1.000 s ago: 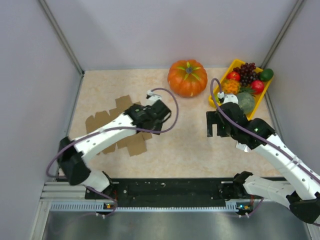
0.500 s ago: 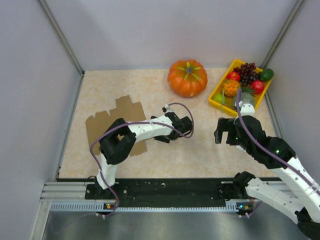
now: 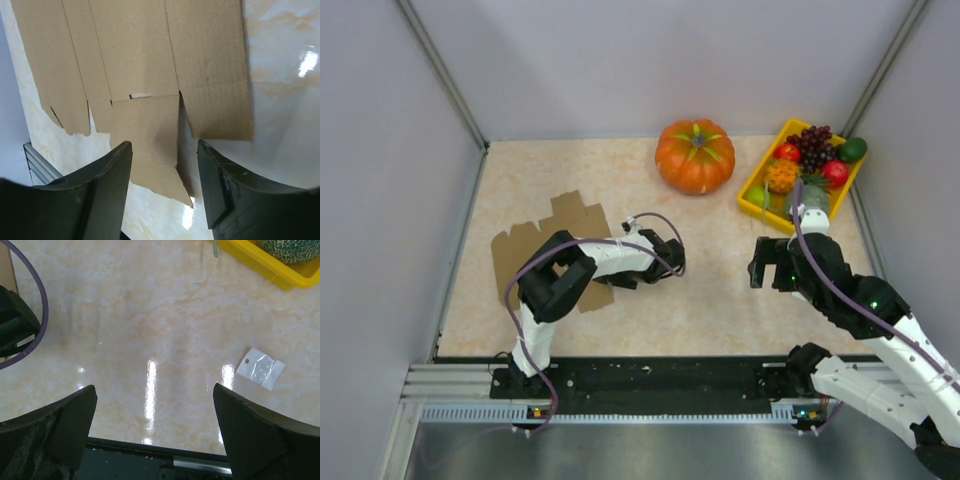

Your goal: Fold the paper box

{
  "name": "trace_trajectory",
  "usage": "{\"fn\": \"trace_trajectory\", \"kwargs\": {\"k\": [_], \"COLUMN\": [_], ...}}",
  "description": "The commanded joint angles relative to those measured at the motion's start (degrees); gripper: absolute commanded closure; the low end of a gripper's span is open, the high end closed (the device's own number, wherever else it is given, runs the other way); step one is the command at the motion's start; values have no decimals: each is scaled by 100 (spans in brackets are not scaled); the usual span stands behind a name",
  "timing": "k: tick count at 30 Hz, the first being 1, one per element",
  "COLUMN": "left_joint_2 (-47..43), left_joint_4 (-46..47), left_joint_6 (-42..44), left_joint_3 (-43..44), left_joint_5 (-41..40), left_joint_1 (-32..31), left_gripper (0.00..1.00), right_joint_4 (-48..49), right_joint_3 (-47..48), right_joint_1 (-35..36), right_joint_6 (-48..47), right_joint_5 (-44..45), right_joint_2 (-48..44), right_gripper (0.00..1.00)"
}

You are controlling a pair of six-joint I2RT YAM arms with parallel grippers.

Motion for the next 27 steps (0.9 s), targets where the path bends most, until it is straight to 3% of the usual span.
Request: {"fn": "trace_trajectory", "kwargs": {"k": [1, 8, 12, 16, 19, 23, 27], "left_joint_2": [40, -197, -311, -1021, -2005, -3594, -4640], "left_joint_4": [202, 510, 642, 685, 1071, 1826, 2644], "left_joint_6": [-171, -188, -65, 250, 1040, 2234, 3027], "left_joint_3": [-206, -813, -901, -919, -998, -1366, -1850], "left_joint_5": [-227, -280, -262, -26, 589, 1590, 3125], "left_joint_1": [94, 270, 297, 244, 253, 270, 332], "left_gripper": [43, 67, 100, 100, 100, 100, 100], "right_joint_4": [160, 230, 415, 775, 1310, 2303, 3174], "right_joint_3": [-81, -117, -178, -345, -564, -828, -689], "right_joint_1": [63, 55, 55, 55, 63, 55, 63], "right_joint_6": [11, 37, 73, 12, -269, -691, -920], "right_joint_5": [0, -44, -184, -841, -1282, -1634, -2214], "right_joint_2": [-42, -50, 46, 257, 433, 696, 1223], "right_gripper": [1, 1, 1, 1, 1, 1, 1]}}
